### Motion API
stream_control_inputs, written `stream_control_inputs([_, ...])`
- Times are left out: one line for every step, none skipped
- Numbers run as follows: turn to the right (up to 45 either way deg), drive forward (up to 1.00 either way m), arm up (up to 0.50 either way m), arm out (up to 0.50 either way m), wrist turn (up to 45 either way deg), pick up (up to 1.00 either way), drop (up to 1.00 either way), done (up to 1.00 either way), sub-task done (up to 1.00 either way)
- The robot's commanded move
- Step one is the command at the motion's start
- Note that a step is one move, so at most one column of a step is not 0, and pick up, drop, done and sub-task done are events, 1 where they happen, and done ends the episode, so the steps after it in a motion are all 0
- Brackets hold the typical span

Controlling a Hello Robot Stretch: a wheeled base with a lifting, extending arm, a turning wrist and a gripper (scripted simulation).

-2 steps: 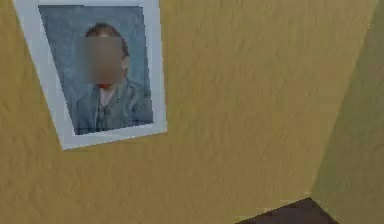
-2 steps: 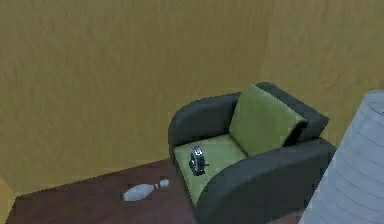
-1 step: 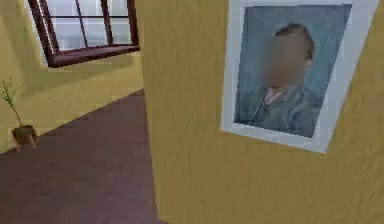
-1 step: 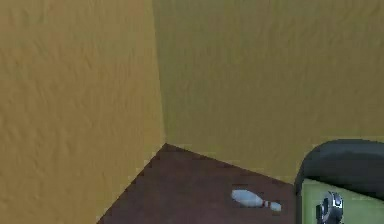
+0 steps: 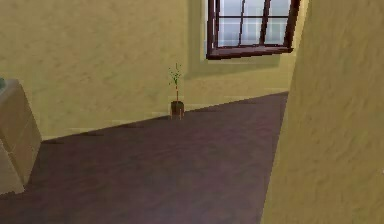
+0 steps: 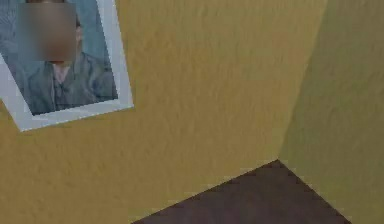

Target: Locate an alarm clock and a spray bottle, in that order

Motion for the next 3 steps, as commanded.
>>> stream_control_inputs([0.0, 1.00, 0.00, 0.00, 0.0, 0.00, 0.00, 0.00, 0.00])
stream_control_inputs([18.0, 0.00, 0.00, 0.00, 0.0, 0.00, 0.00, 0.00, 0.00])
stream_control_inputs([0.0, 0.35, 0.00, 0.00, 0.0, 0.00, 0.00, 0.00, 0.00])
